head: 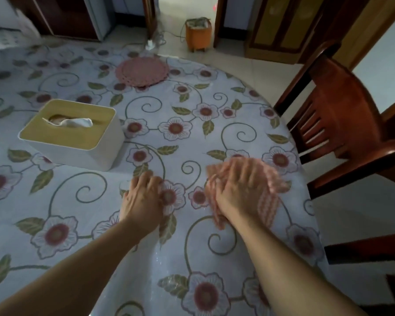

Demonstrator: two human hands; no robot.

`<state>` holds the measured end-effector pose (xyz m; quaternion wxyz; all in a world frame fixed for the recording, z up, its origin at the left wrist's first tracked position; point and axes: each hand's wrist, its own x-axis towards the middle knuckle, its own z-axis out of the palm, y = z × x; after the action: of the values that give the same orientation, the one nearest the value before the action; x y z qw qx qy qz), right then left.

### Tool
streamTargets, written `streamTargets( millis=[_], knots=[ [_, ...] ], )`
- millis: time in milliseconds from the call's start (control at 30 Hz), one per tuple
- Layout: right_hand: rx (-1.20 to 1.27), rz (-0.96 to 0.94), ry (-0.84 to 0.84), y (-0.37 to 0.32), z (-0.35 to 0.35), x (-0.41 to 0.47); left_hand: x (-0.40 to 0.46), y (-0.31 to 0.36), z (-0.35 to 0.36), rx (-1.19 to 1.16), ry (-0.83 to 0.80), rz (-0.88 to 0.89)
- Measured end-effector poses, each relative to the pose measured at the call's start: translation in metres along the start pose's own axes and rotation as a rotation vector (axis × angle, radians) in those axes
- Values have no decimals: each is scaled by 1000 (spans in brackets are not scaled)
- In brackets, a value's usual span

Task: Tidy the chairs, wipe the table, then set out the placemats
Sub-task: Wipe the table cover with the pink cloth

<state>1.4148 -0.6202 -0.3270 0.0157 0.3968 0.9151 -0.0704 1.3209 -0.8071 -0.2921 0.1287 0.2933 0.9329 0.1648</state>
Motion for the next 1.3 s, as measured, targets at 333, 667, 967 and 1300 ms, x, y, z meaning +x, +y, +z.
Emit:
streamTargets(
  millis=[333, 667, 967, 1300],
  knots=[
    [36, -743, -168, -93, 10, 68, 56, -7, -5, -14, 119, -65],
    [-7, -134, 63, 32, -23, 109, 54, 30, -6, 31, -61, -72],
    [-153, -336, -78, 14, -60, -27, -9, 53, -52, 2, -81, -82],
    [446, -33, -106, 47, -161, -145, -136, 82, -103, 43, -86, -16]
  ],
)
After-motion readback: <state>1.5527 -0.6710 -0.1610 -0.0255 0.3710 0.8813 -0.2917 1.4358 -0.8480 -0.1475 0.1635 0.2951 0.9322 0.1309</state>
